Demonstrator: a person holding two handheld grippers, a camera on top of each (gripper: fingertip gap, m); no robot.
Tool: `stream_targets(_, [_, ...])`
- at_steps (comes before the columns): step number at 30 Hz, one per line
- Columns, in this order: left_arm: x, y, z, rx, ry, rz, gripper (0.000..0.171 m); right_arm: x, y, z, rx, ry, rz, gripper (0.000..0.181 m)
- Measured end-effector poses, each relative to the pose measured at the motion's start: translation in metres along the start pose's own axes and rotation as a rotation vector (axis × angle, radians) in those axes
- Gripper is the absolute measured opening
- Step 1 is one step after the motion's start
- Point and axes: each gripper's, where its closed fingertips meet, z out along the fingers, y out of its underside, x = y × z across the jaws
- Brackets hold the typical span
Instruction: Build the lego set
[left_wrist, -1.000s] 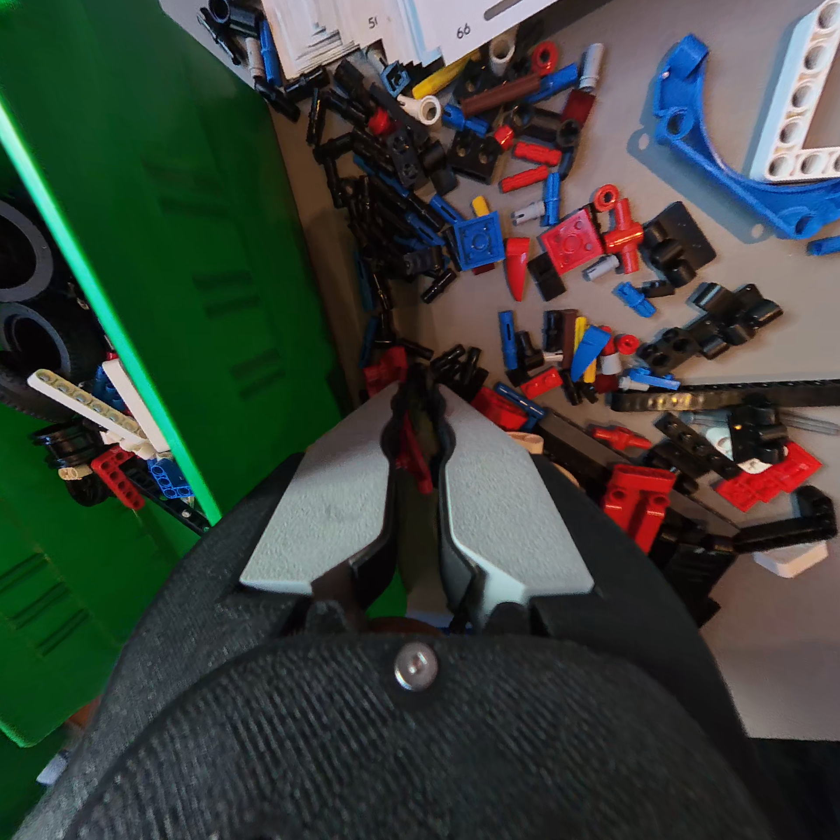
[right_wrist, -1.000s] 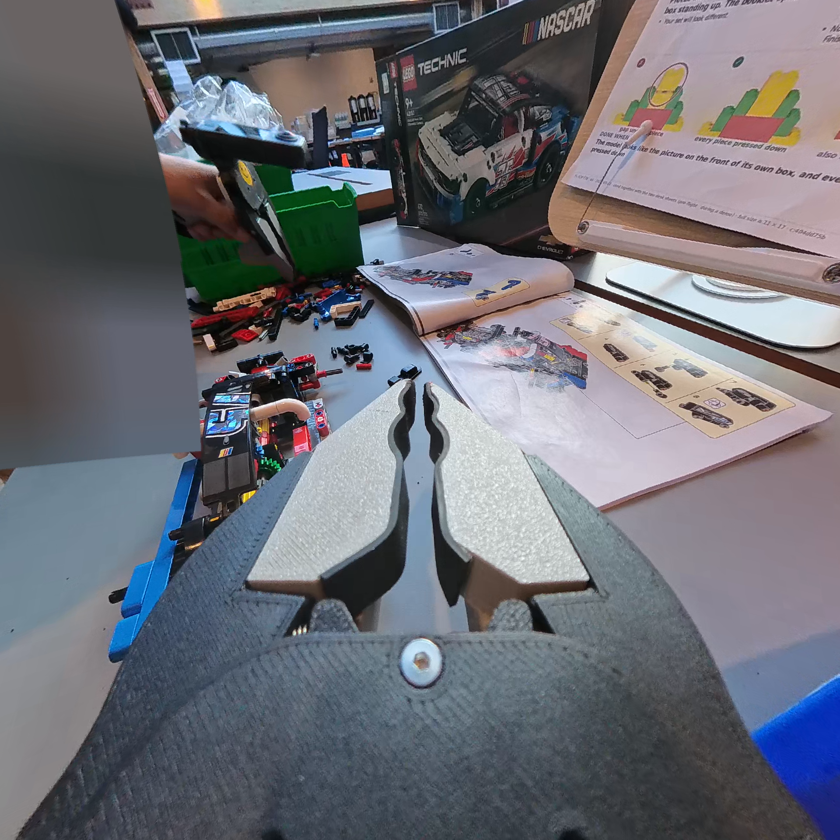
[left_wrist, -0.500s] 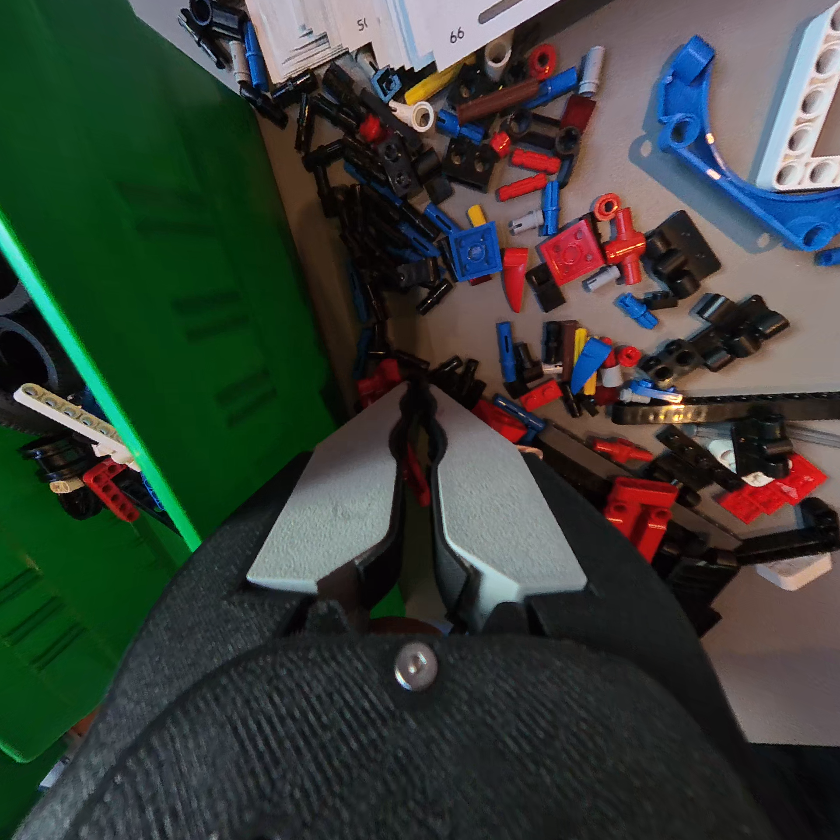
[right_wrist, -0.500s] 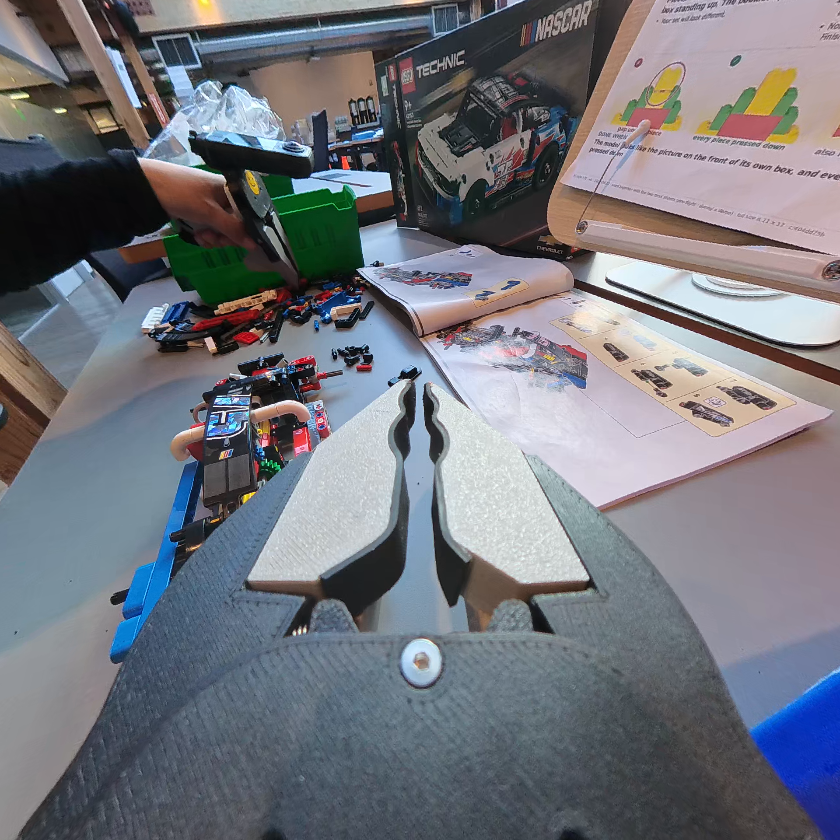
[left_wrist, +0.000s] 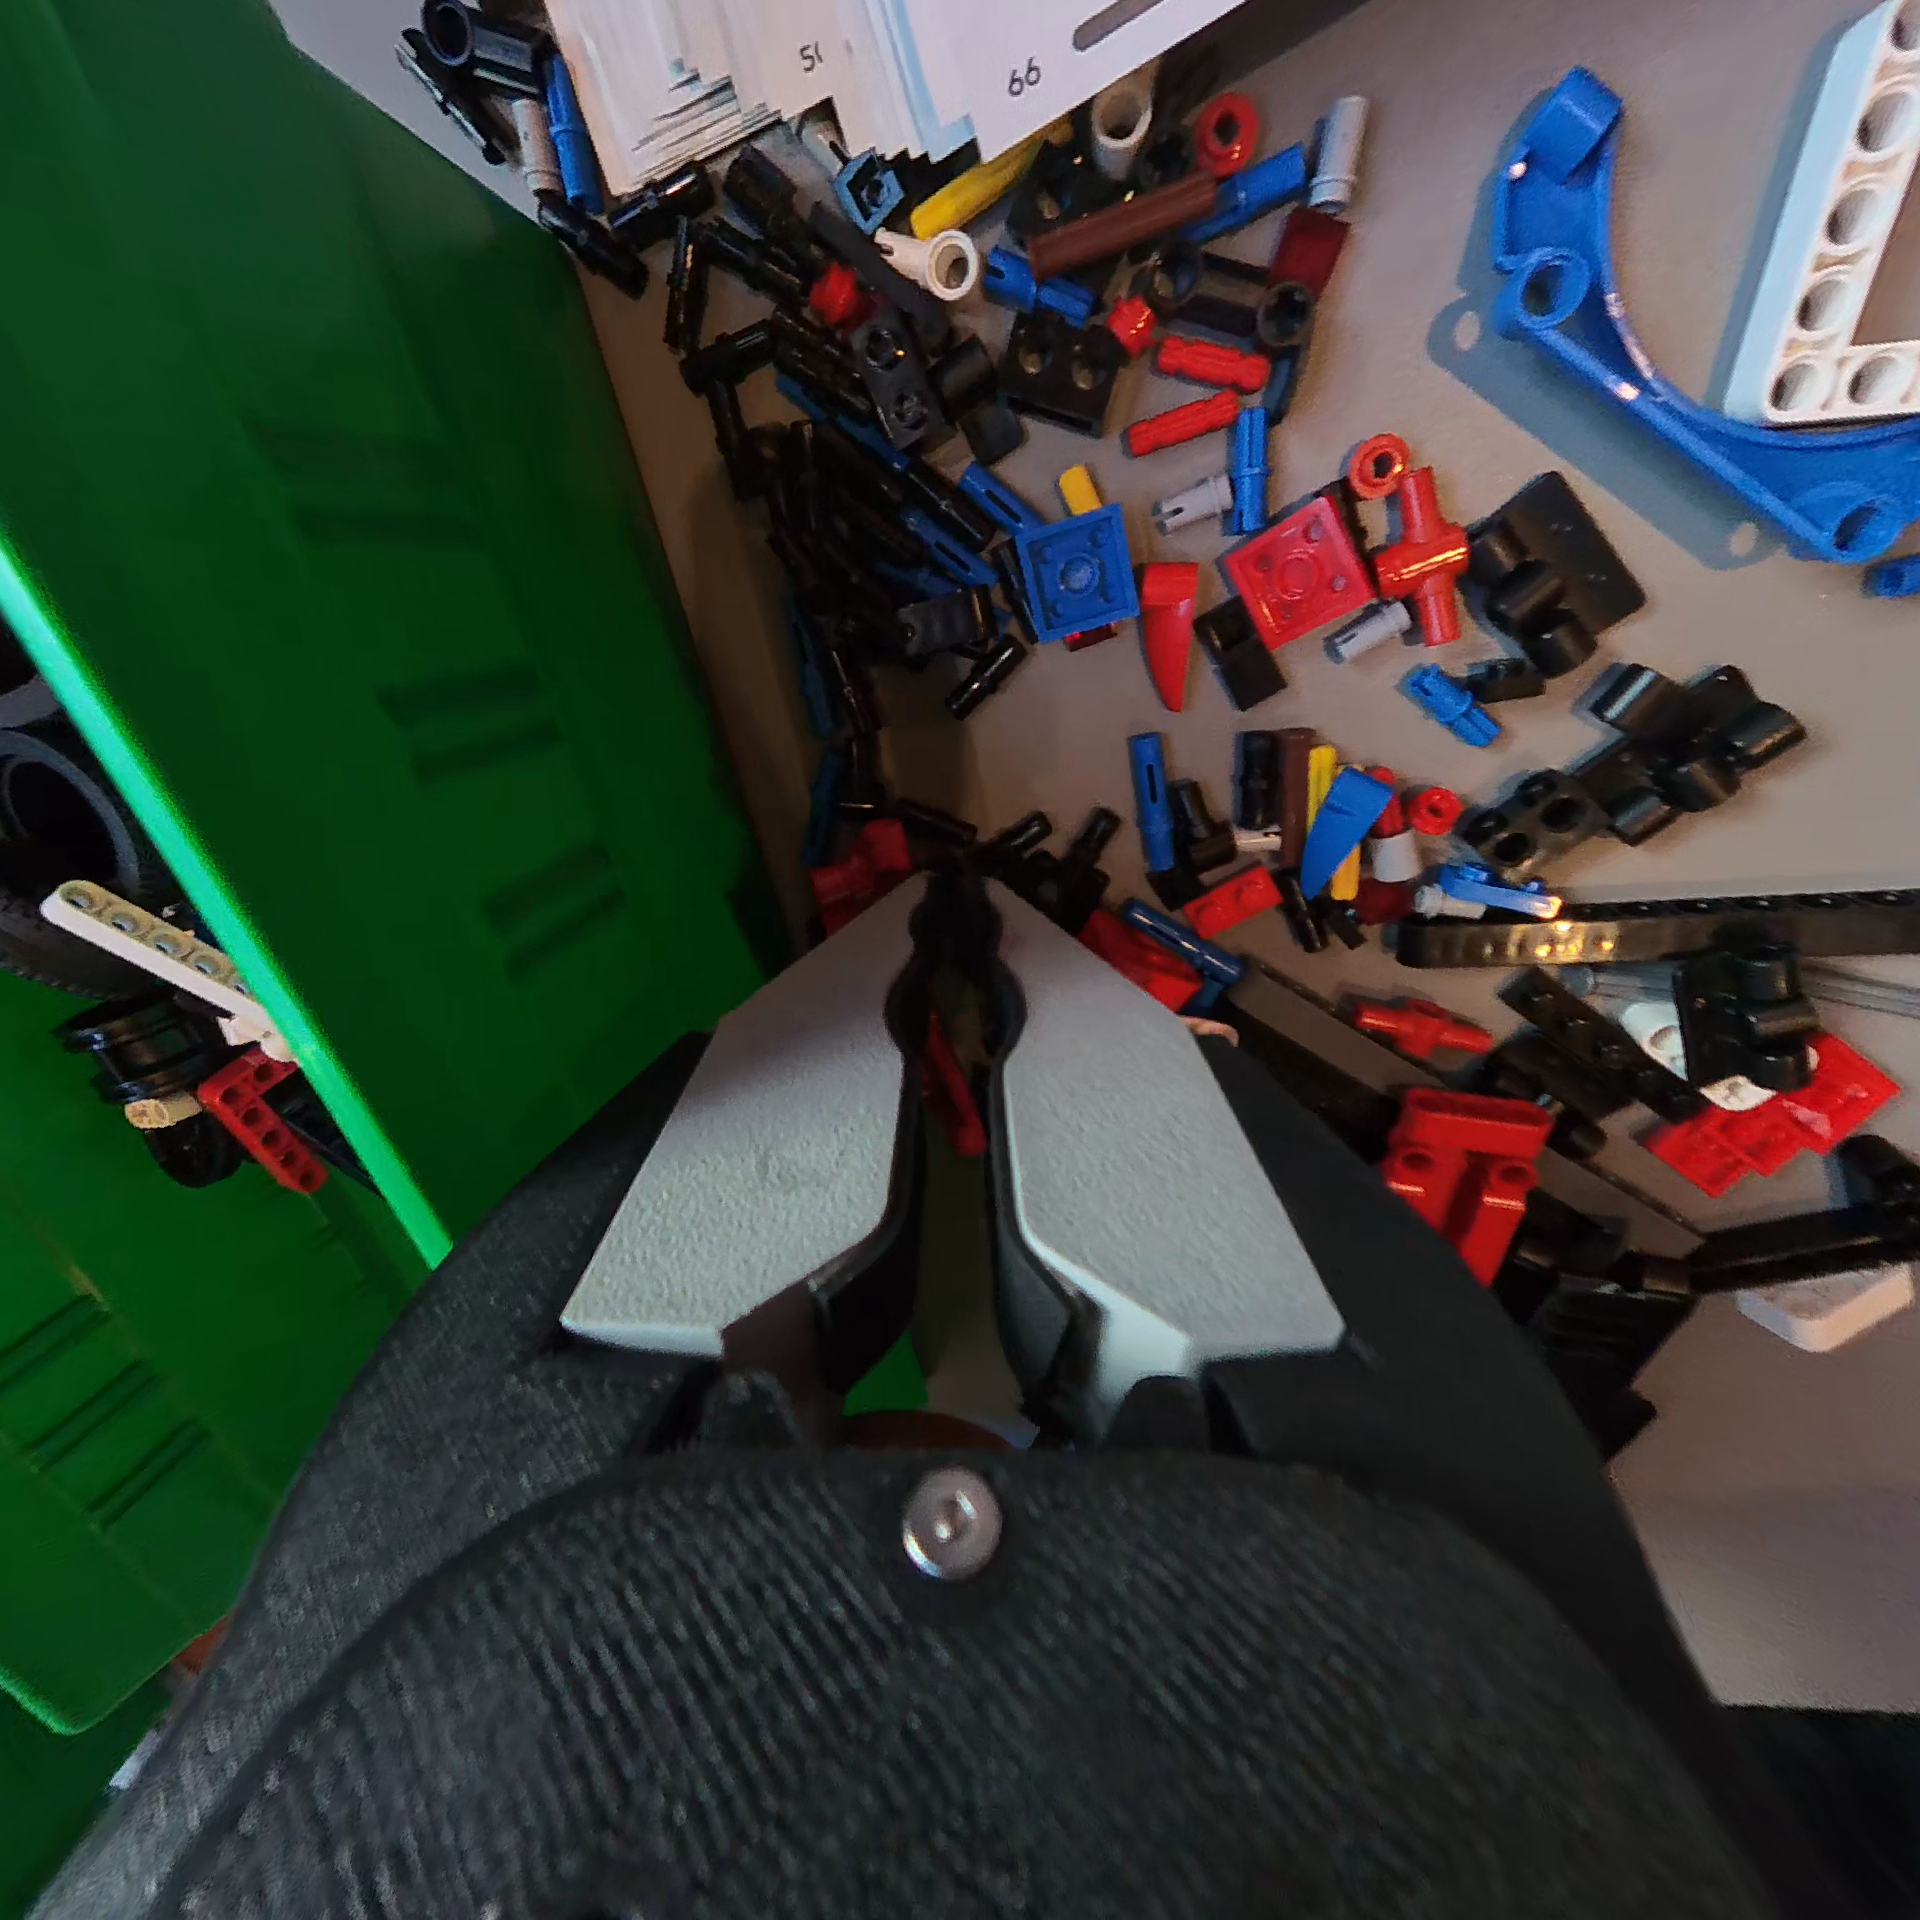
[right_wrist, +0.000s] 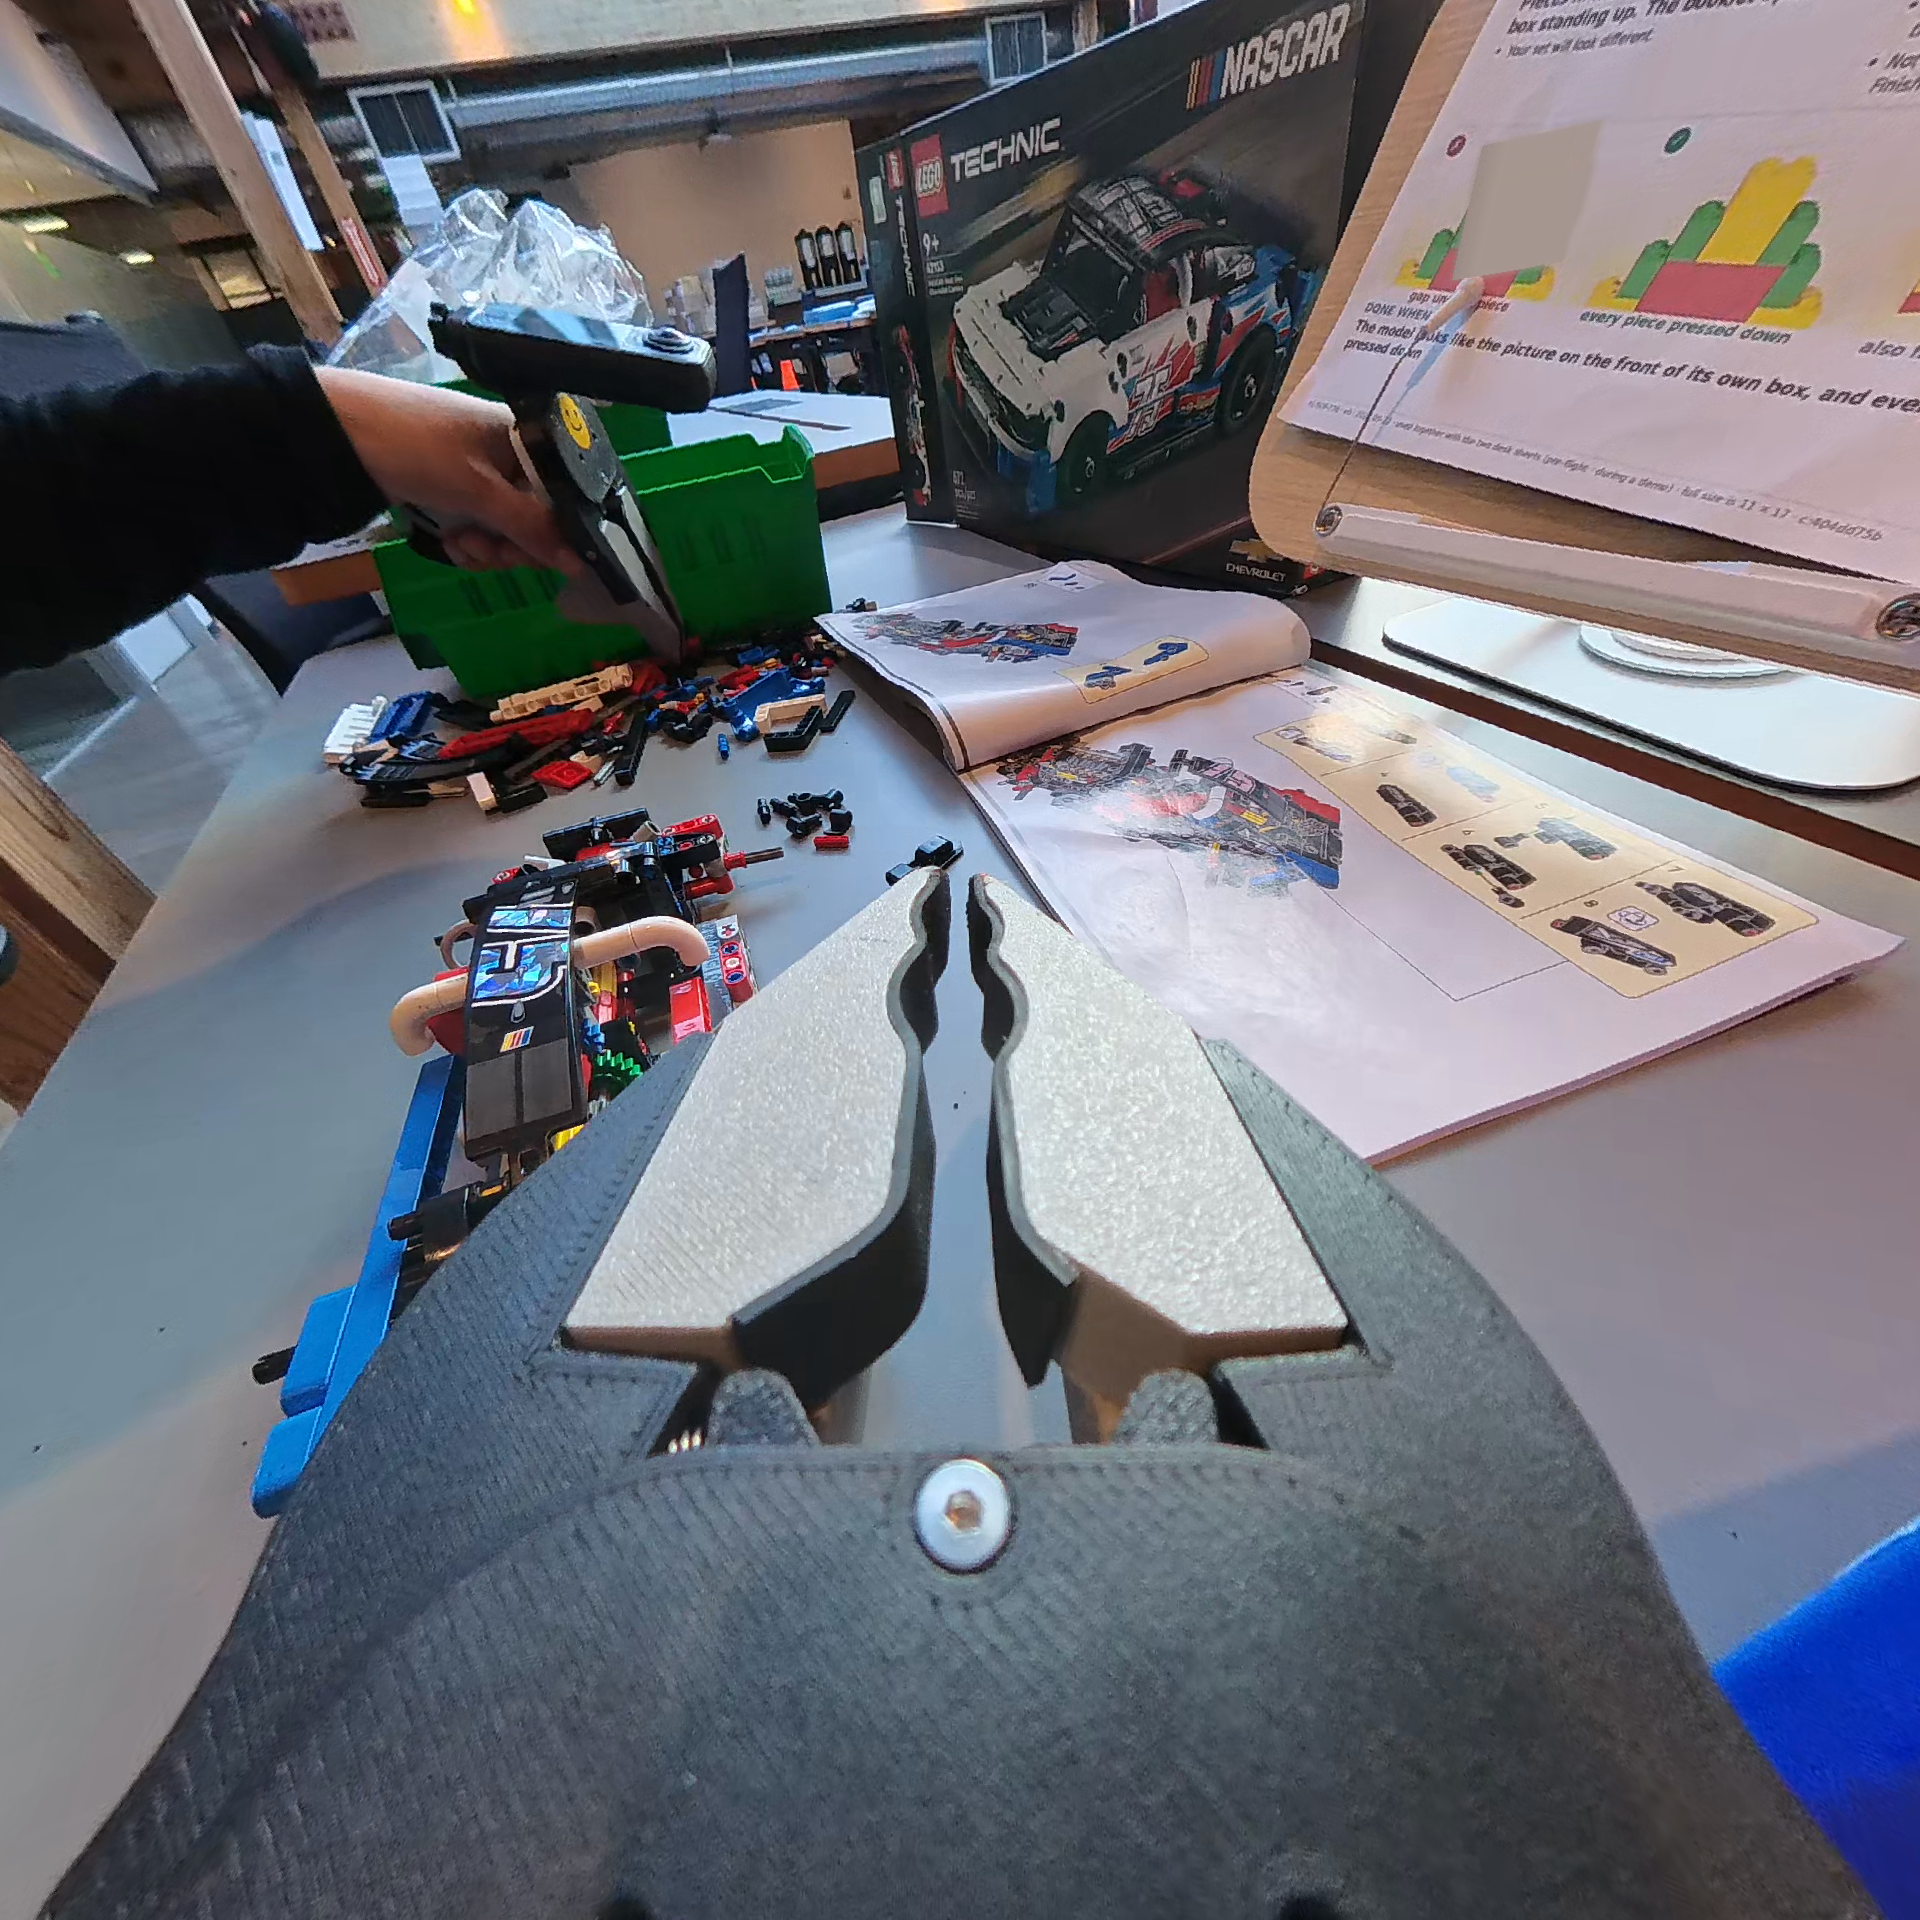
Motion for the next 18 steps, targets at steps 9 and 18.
stream_targets(9, [0.002, 0.0024, -0.0007, -0.01, 0.0, 0.007, 0.001, 0.0, -0.0001, -0.0001, 0.001, 0.0, 0.0, 0.0])
stream_targets(18, [0.0053, 0.0038, -0.0016, 0.013, 0.005, 0.048, 0.001, 0.0004, 0.0, 0.0, 0.0, 0.002, 0.002, 0.0])
